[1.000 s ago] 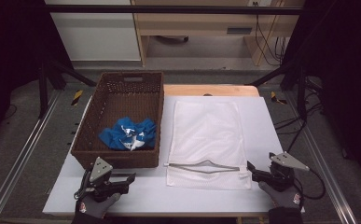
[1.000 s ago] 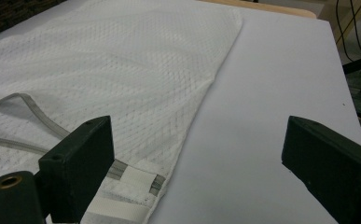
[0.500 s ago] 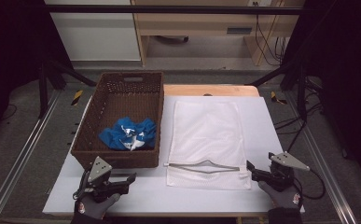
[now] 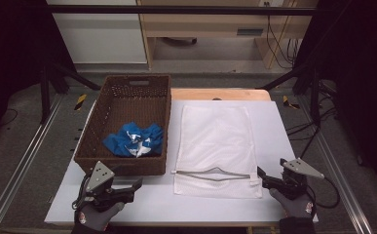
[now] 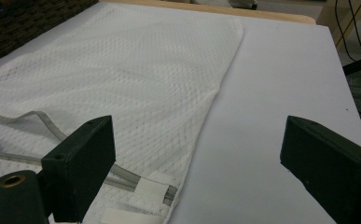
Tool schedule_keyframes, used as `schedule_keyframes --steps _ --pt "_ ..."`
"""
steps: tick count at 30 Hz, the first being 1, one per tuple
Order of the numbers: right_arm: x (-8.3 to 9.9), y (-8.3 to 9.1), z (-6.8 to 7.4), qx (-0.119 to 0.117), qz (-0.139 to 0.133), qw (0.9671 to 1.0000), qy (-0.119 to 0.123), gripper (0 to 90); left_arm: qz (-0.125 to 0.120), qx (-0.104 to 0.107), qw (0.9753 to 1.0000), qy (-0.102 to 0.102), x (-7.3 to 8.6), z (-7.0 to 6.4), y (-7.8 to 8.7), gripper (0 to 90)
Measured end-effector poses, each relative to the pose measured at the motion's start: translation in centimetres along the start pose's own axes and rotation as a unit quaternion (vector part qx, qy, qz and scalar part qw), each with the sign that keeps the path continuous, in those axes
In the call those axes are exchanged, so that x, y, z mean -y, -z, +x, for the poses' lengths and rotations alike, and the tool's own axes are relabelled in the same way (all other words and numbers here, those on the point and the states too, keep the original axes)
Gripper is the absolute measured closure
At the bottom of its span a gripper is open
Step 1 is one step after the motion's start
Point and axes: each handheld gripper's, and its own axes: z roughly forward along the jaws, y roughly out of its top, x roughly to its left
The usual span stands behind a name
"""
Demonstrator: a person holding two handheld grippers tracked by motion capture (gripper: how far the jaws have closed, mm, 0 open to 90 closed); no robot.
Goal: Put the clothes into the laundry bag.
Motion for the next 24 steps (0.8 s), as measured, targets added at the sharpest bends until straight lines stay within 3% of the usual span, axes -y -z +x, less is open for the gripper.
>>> schedule_keyframes --steps 11,24 --pt "-0.2 0.2 0.2 -0.001 -0.007 1.0000 0.004 10.5 -0.025 -0.015 0.9996 -0.007 -2.3 0.5 0.8 13.2" --pt "-0.2 0.1 0.4 -0.002 -0.005 1.0000 0.008 10.1 -0.031 -0.029 0.9991 -0.002 -4.1 1.5 0.3 13.0"
